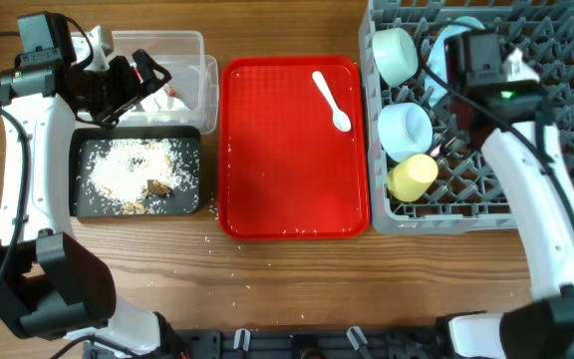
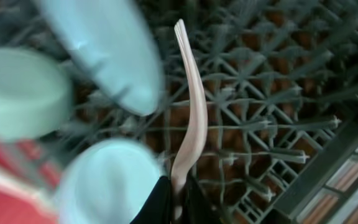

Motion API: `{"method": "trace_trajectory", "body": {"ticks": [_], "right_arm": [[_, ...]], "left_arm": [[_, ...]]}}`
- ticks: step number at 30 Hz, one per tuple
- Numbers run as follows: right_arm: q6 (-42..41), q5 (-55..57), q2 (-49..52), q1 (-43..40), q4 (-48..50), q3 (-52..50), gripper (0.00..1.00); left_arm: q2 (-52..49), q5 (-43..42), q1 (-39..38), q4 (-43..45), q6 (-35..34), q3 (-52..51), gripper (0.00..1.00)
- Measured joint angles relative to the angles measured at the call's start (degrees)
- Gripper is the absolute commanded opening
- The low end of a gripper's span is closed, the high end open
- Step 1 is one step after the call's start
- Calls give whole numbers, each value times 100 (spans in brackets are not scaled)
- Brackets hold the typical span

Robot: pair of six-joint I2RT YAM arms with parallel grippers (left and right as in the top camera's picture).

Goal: Sort waste into correct bins and load items into the dishwasher rack
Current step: 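Grasp the white fork with the right gripper and drop it in the rack, then grasp the white spoon with the right gripper and place it in the rack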

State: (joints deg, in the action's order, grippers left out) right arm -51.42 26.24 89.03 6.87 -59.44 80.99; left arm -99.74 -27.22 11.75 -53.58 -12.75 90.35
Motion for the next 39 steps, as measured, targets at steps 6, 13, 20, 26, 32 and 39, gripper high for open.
{"method": "trace_trajectory", "body": {"ticks": [6,13,20,26,32,39], "right_arm": [[227,-216,214,-501,776,-542,74],[2830,-2992,22,866,2822,-39,65],[3593,-2800,3003,1453,1060,3209,52],[4402,-2767,4210,1353,944,3265,35],[4444,-2767,4865,1224,927,3279,26],[4382,-3182,4962,1213,463,3427,4]], "left_arm": [[0,-2,0,7,0,0,100],[0,0,0,7,0,0,100],[0,0,0,9,0,0,100],[0,-2,0,4,2,0,100],[0,-2,0,2,0,0,100],[0,-2,0,4,0,0,100]]}}
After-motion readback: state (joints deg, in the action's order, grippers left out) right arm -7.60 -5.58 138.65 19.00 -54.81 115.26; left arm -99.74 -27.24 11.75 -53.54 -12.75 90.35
